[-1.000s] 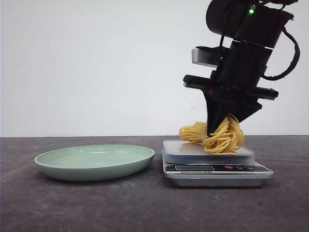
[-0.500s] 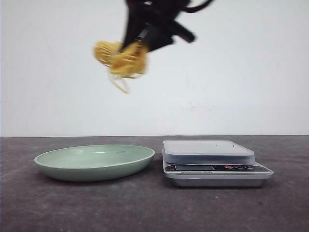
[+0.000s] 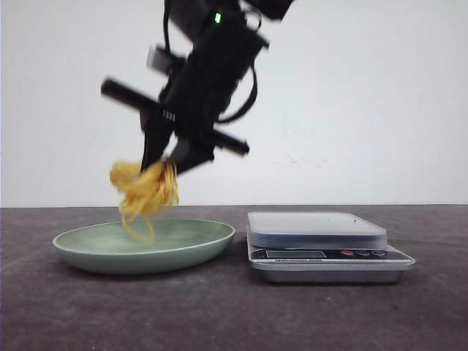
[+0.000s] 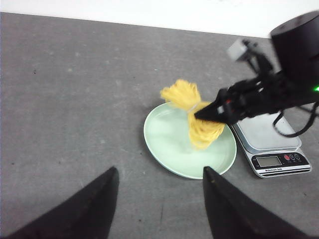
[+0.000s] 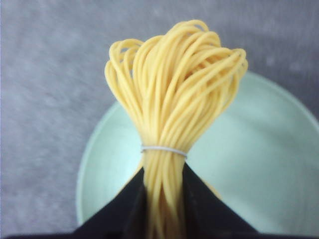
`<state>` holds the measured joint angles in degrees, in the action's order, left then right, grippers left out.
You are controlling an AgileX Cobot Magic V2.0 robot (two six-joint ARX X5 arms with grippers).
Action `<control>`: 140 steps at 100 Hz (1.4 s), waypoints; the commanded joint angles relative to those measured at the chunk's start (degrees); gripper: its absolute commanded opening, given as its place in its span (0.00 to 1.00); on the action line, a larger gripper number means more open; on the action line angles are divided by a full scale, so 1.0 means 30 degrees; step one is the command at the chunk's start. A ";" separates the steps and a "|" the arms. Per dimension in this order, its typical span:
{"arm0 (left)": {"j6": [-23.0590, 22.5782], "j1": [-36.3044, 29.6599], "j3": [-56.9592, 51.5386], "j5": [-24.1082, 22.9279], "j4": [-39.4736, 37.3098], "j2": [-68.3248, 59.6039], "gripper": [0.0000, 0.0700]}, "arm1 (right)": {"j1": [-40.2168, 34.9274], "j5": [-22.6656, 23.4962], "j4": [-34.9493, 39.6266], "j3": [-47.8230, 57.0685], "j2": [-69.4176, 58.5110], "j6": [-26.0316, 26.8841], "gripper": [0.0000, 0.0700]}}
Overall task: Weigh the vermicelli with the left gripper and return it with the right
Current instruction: 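Lift the vermicelli with the right gripper and carry it over the plate, then lower the vermicelli onto the green plate and open the right gripper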
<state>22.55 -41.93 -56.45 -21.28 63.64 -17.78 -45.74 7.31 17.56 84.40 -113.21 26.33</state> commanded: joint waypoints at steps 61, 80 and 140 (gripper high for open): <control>0.0087 -0.0153 -0.0182 -0.0117 -0.0197 -0.0044 0.45 | -0.0233 -0.0160 0.0393 0.0641 -0.1326 0.0350 0.76; 0.0080 -0.0153 -0.0182 -0.0117 -0.0350 -0.0044 0.44 | 0.0066 -0.0291 0.0896 0.1202 0.0189 -0.0874 0.75; -0.0729 -0.0153 -0.0182 -0.0117 -0.1151 -0.0044 0.44 | 0.0765 -0.7380 0.8174 0.1239 1.7493 -0.7657 0.75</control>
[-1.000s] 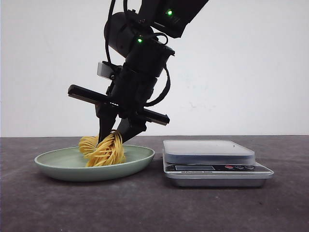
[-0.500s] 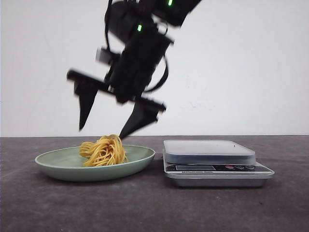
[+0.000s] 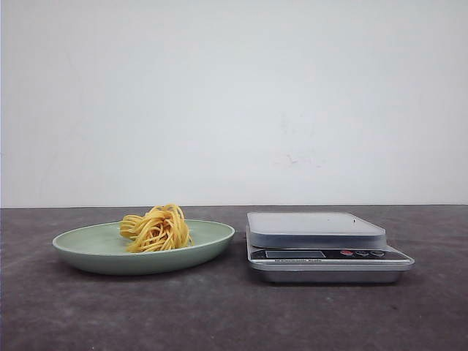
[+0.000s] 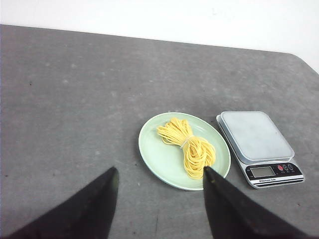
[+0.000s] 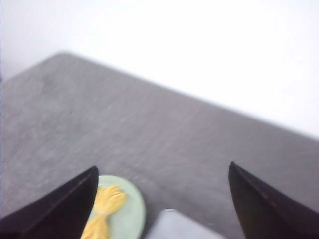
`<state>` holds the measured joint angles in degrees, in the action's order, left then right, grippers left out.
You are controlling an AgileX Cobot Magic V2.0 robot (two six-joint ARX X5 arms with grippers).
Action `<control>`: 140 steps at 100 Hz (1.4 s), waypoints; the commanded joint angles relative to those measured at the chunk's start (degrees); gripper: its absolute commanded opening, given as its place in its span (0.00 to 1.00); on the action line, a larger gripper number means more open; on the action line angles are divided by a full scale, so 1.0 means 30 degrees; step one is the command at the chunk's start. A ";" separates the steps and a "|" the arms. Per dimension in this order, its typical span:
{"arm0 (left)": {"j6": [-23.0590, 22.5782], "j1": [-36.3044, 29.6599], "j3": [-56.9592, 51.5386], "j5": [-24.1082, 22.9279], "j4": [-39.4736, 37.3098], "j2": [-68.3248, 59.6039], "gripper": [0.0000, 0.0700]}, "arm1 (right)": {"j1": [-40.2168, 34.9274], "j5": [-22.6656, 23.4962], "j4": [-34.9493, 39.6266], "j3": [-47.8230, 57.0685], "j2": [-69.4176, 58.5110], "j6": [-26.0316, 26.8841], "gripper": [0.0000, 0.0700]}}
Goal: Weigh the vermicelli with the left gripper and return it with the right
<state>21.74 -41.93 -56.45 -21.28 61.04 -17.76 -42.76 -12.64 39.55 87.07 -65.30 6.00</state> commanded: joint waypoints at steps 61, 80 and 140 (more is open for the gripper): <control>-0.0954 -0.0153 0.0306 -0.0080 -0.1100 -0.0051 0.45 | 0.0175 -0.6266 1.2284 -0.1676 1.4753 0.2980 0.75; -0.0605 -0.0153 0.0685 0.0284 -0.1173 -0.0051 0.45 | 0.1588 -0.3563 1.1300 -0.5289 1.7675 0.3206 0.75; -0.1115 -0.0153 0.2018 0.0590 -0.4357 -0.0073 0.44 | 0.4925 0.3716 0.0648 -1.6116 1.9139 0.3745 0.64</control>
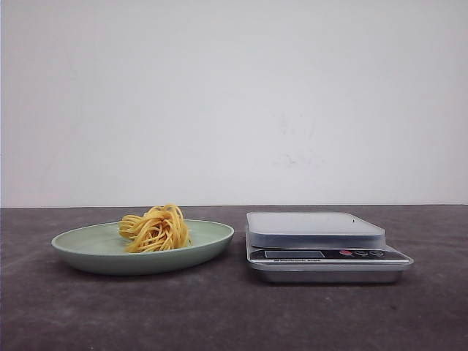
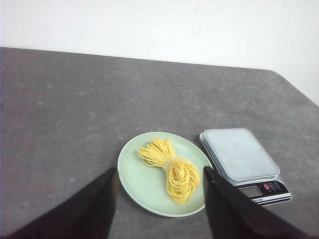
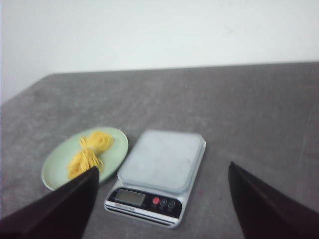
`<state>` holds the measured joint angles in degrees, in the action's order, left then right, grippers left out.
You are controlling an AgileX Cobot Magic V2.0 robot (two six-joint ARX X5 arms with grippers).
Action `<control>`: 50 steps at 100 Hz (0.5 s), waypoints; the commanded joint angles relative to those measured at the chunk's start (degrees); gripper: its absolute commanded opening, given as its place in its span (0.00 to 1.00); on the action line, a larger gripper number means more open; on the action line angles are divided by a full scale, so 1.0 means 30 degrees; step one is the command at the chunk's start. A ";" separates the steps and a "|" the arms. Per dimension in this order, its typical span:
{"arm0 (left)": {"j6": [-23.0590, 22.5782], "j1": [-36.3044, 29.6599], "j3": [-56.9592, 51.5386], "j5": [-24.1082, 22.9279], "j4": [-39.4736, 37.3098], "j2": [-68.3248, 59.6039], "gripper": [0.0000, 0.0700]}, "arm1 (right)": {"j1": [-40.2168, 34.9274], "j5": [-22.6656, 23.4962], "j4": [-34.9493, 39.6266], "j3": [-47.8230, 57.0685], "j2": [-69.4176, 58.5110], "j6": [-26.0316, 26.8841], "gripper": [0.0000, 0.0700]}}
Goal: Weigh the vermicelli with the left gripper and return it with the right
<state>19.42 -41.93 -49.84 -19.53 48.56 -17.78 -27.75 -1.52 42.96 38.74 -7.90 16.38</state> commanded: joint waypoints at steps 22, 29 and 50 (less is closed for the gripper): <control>-0.1122 -0.0153 -0.0175 -0.0146 -0.0299 -0.0066 0.01 | -0.0080 0.0007 -0.0459 -0.0102 -0.0073 -0.0175 0.01; -0.1122 -0.0153 -0.0182 -0.0204 -0.0408 -0.0066 0.01 | -0.0080 0.0007 -0.0459 -0.0102 -0.0073 -0.0182 0.01; -0.1100 -0.0153 -0.0182 0.0146 -0.0911 -0.0058 0.02 | -0.0080 0.0146 -0.0452 -0.0102 -0.0066 0.0204 0.01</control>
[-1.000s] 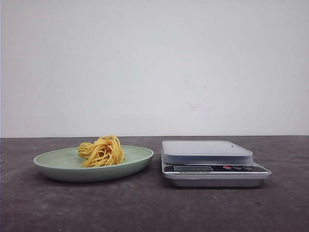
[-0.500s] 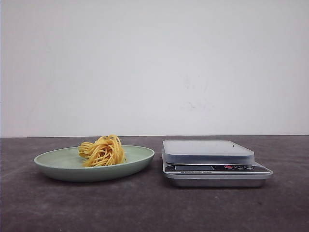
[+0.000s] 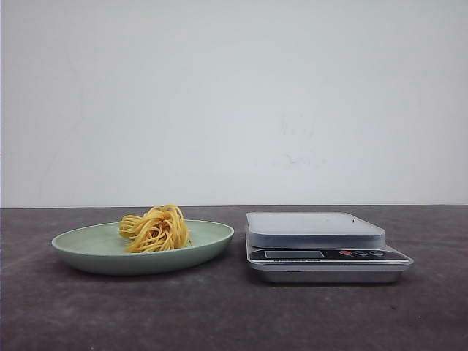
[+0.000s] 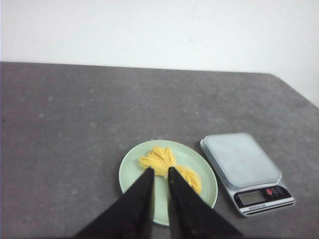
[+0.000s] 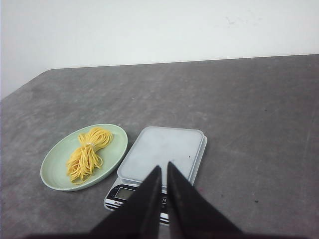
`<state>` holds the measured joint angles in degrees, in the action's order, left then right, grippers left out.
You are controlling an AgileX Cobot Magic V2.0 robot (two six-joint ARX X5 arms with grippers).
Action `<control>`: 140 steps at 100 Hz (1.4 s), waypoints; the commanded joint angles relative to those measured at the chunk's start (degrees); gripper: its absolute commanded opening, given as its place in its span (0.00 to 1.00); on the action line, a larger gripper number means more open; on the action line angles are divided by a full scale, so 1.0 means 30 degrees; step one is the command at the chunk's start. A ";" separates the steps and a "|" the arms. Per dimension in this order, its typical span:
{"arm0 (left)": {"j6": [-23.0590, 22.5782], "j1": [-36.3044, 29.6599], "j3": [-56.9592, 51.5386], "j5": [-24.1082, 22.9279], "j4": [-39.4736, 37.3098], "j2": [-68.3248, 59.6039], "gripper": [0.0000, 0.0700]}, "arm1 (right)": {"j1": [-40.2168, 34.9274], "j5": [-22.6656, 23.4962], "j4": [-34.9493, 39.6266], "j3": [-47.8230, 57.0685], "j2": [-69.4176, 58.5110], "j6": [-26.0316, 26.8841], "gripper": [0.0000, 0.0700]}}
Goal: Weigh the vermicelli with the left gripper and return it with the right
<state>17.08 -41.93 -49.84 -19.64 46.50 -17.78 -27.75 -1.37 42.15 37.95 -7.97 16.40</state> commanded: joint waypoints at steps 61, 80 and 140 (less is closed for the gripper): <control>-0.0335 -0.0153 -0.0189 0.0211 -0.0444 -0.0058 0.02 | -0.0080 -0.0044 -0.0197 0.0160 -0.0044 0.0182 0.01; -0.1552 0.1785 0.0022 -0.0685 -0.0867 0.0160 0.02 | -0.0080 -0.0044 -0.0197 0.0168 -0.0044 0.0182 0.01; -0.3541 1.3231 1.4120 0.4561 -1.1358 0.5865 0.02 | -0.0080 -0.0044 -0.0197 0.0168 -0.0044 0.0182 0.01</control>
<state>7.55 -2.66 -8.82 -6.11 14.31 -0.23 -27.73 -1.45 42.11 37.95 -7.97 16.53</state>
